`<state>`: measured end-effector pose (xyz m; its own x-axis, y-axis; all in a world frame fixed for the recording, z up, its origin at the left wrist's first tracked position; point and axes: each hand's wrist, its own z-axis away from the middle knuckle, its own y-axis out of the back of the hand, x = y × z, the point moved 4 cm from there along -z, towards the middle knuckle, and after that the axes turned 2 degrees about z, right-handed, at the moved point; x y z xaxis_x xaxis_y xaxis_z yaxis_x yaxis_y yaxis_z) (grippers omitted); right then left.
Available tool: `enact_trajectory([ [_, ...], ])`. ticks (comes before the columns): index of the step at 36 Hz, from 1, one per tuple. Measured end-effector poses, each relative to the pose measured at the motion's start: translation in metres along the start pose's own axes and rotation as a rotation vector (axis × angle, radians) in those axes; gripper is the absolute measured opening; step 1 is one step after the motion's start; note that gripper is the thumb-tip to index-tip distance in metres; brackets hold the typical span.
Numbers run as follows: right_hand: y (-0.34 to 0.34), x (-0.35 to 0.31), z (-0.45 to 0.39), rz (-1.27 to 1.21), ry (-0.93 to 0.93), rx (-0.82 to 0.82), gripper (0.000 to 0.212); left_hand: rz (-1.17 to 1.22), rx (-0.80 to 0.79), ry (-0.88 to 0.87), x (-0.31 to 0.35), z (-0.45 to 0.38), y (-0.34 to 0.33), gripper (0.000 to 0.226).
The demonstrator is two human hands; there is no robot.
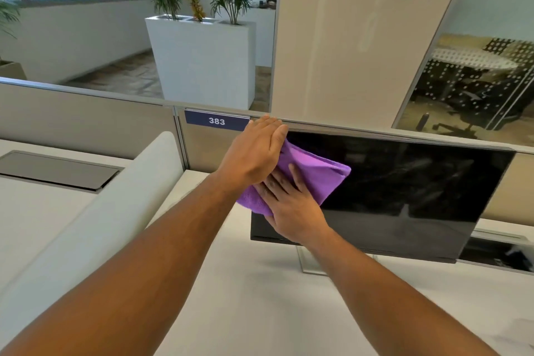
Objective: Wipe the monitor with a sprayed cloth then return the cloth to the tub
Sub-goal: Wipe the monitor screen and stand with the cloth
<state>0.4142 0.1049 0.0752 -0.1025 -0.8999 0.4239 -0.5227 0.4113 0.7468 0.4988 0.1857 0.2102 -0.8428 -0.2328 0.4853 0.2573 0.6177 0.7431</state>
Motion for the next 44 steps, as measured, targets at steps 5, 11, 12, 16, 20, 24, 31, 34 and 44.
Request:
enact_trajectory([
  [5,0.006,0.025,-0.004,-0.007,0.104,0.001,0.073,-0.059,-0.011,0.011,-0.002,0.001,-0.003,0.053],
  [11,0.027,0.064,-0.011,-0.057,-0.228,0.191,0.062,-0.030,-0.025,0.031,-0.003,0.000,-0.004,0.054],
  [12,0.029,0.065,-0.011,-0.058,-0.290,0.233,0.061,-0.020,-0.024,0.023,-0.003,0.000,-0.003,0.055],
  [16,0.034,0.050,-0.020,-0.064,-0.554,0.312,0.065,0.004,-0.006,0.007,-0.001,0.001,-0.001,0.059],
  [20,0.026,0.016,-0.033,-0.156,-0.483,0.254,0.073,0.039,-0.004,0.040,-0.002,0.001,0.001,0.068],
  [24,0.007,-0.008,-0.024,-0.174,-0.238,0.103,0.068,0.015,-0.024,0.072,-0.004,0.000,0.001,0.070],
  [31,-0.022,-0.014,0.015,-0.030,0.169,-0.065,0.084,0.008,0.005,0.079,0.000,0.003,0.001,0.067],
  [34,-0.020,0.000,0.022,-0.002,0.135,-0.049,0.083,0.021,0.001,0.092,0.001,0.003,0.002,0.065],
  [44,0.029,0.087,0.021,0.026,-0.565,0.263,0.077,0.029,-0.012,0.107,0.001,0.000,0.002,0.062],
])
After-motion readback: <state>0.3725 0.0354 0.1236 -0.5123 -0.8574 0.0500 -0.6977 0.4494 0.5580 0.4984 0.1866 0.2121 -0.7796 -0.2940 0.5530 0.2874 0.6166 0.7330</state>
